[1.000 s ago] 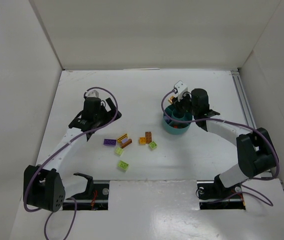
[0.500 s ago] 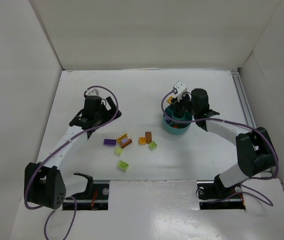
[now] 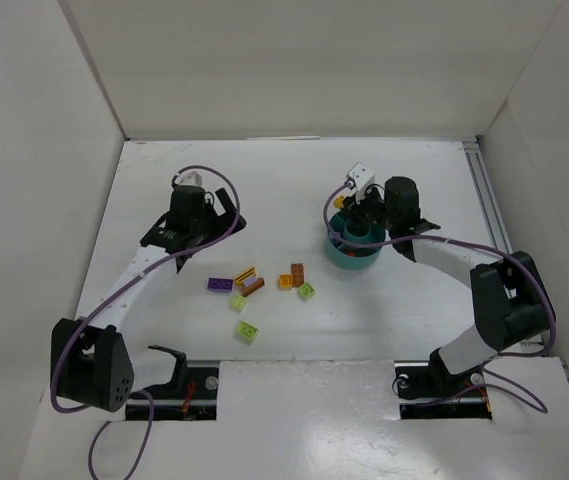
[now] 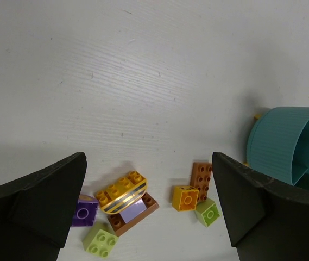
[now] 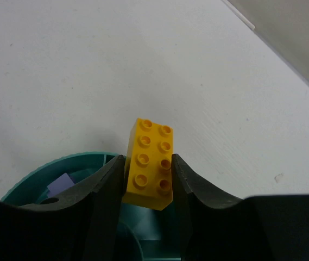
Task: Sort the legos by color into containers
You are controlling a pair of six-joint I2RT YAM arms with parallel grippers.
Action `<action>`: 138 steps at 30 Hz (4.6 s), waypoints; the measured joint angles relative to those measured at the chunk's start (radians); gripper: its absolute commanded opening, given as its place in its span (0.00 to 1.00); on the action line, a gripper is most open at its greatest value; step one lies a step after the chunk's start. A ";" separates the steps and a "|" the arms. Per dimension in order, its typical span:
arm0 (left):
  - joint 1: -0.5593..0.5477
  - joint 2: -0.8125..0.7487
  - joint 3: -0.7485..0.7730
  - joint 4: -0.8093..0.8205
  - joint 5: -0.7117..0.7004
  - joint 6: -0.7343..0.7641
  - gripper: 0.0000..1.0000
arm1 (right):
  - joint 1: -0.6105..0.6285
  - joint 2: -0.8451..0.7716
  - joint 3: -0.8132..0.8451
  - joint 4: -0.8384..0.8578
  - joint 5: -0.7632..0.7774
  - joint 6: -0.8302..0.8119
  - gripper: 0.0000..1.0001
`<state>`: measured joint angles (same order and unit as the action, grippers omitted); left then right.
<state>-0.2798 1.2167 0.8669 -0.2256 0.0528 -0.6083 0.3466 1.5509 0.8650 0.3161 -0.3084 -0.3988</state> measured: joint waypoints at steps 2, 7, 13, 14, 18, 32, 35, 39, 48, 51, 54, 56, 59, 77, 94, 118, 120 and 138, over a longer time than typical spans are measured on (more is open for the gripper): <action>-0.001 0.006 0.006 0.006 0.010 0.006 0.99 | -0.003 0.000 -0.007 0.013 -0.020 -0.016 0.42; -0.026 0.052 0.054 0.039 0.081 0.037 0.99 | -0.010 0.000 -0.021 0.040 -0.098 -0.055 0.38; -0.063 0.161 0.196 0.117 0.193 0.074 0.99 | -0.014 -0.019 -0.032 0.033 -0.140 -0.077 0.21; -0.063 0.177 0.212 0.128 0.214 0.078 0.99 | -0.016 -0.022 -0.035 0.034 -0.145 -0.080 0.21; -0.065 0.264 0.275 0.182 0.318 0.088 0.99 | -0.026 -0.045 -0.048 0.027 -0.171 -0.085 0.13; -0.146 0.509 0.462 0.289 0.647 0.150 0.99 | -0.044 -0.072 -0.047 -0.021 -0.264 -0.141 0.09; -0.156 0.557 0.466 0.330 0.737 0.143 0.99 | -0.046 -0.102 -0.047 -0.026 -0.278 -0.155 0.09; -0.168 0.622 0.485 0.362 0.806 0.130 0.99 | -0.050 -0.135 -0.047 -0.024 -0.311 -0.168 0.09; -0.190 0.663 0.486 0.642 0.978 -0.047 0.98 | -0.057 -0.180 -0.047 -0.028 -0.435 -0.198 0.09; -0.192 0.664 0.486 0.692 0.999 -0.078 0.95 | -0.058 -0.209 -0.047 -0.027 -0.446 -0.200 0.08; -0.196 0.668 0.486 0.716 1.006 -0.097 0.95 | -0.058 -0.234 -0.047 -0.023 -0.447 -0.200 0.08; -0.198 0.672 0.486 0.722 1.009 -0.108 0.95 | -0.058 -0.249 -0.050 -0.021 -0.447 -0.200 0.08; -0.201 0.676 0.486 0.726 1.012 -0.120 0.90 | -0.058 -0.275 -0.061 -0.014 -0.447 -0.200 0.08; -0.240 0.696 0.491 0.731 1.003 -0.153 0.44 | -0.065 -0.287 -0.064 0.044 -0.452 -0.183 0.08; -0.237 0.699 0.491 0.800 1.014 -0.224 0.00 | -0.077 -0.286 -0.084 0.090 -0.453 -0.189 0.13; -0.323 0.702 0.688 0.237 0.594 0.176 0.00 | -0.159 -0.390 -0.110 -0.045 -0.325 -0.055 1.00; -0.329 0.711 0.714 0.206 0.563 0.205 0.00 | -0.191 -0.435 -0.119 -0.067 -0.240 -0.016 1.00; -0.399 0.816 0.845 0.000 0.431 0.389 0.00 | -0.264 -0.552 -0.137 -0.224 0.040 0.080 1.00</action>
<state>-0.6792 2.0327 1.7123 -0.2253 0.4839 -0.2195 0.0830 0.9985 0.7284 0.0917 -0.2684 -0.3187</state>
